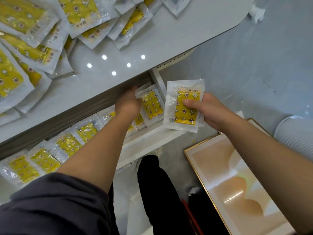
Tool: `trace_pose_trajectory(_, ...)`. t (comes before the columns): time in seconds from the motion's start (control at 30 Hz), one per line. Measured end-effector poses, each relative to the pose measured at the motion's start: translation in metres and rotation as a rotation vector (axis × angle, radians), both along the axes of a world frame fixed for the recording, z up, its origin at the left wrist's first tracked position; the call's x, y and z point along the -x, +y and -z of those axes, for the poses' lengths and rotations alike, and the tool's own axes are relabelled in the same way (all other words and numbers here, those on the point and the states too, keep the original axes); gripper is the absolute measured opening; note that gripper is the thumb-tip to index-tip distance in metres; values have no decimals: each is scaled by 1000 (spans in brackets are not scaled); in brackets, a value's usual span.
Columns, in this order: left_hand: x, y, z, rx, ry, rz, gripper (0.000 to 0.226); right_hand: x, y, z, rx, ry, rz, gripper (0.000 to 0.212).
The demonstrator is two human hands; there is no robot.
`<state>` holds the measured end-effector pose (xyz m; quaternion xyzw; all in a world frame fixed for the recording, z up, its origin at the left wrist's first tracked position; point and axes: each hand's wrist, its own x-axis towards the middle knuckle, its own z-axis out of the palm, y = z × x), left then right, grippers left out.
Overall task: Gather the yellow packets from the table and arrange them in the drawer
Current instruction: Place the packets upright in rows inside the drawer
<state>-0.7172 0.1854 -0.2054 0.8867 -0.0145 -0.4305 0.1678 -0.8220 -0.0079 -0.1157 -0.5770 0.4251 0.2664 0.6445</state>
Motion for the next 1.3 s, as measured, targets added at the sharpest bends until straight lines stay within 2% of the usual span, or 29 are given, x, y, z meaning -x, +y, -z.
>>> trace_pose_trajectory(0.07,1,-4,0,26,-19,109,41,1,0,-1,6,0,-14,13)
trace_pose_trajectory(0.17,2,-10,5,25,-18,136,33,3,-1,4,14,6,-32,13)
trace_pose_trajectory(0.3,2,-9,6,18,-65,119,39,1,-1,4,5,16,-38,14)
trace_pose_trajectory(0.43,10,5,4,61,-141,207,43,-5,5,0,14,6,-62,18)
trace_pose_trajectory(0.47,10,8,1,106,-156,136,40,-8,8,0,17,3,-73,19)
trace_pose_trajectory(0.53,10,13,-14,247,-110,-193,30,-14,17,1,20,3,-113,16)
trace_pose_trajectory(0.6,9,18,-33,441,107,-533,25,-23,30,2,26,16,-158,14)
trace_pose_trajectory(0.67,12,25,-49,553,358,-601,33,-32,45,5,40,23,-182,18)
trace_pose_trajectory(0.73,16,30,-56,589,421,-556,27,-40,59,10,51,30,-179,25)
trace_pose_trajectory(0.9,23,38,-33,435,289,-740,5,-49,80,26,250,75,-275,32)
trace_pose_trajectory(0.97,27,38,-18,339,245,-829,11,-48,82,29,346,114,-361,41)
trace_pose_trajectory(1.03,31,33,-6,279,212,-854,22,-42,83,30,397,148,-448,40)
trace_pose_trajectory(1.1,36,20,4,257,168,-822,32,-35,82,30,438,152,-530,30)
trace_pose_trajectory(1.17,40,4,12,224,117,-747,28,-27,81,30,462,140,-562,24)
trace_pose_trajectory(1.23,38,-6,13,128,63,-577,16,-21,79,30,483,127,-582,23)
trace_pose_trajectory(1.3,34,-9,10,40,35,-383,24,-18,80,29,484,120,-603,25)
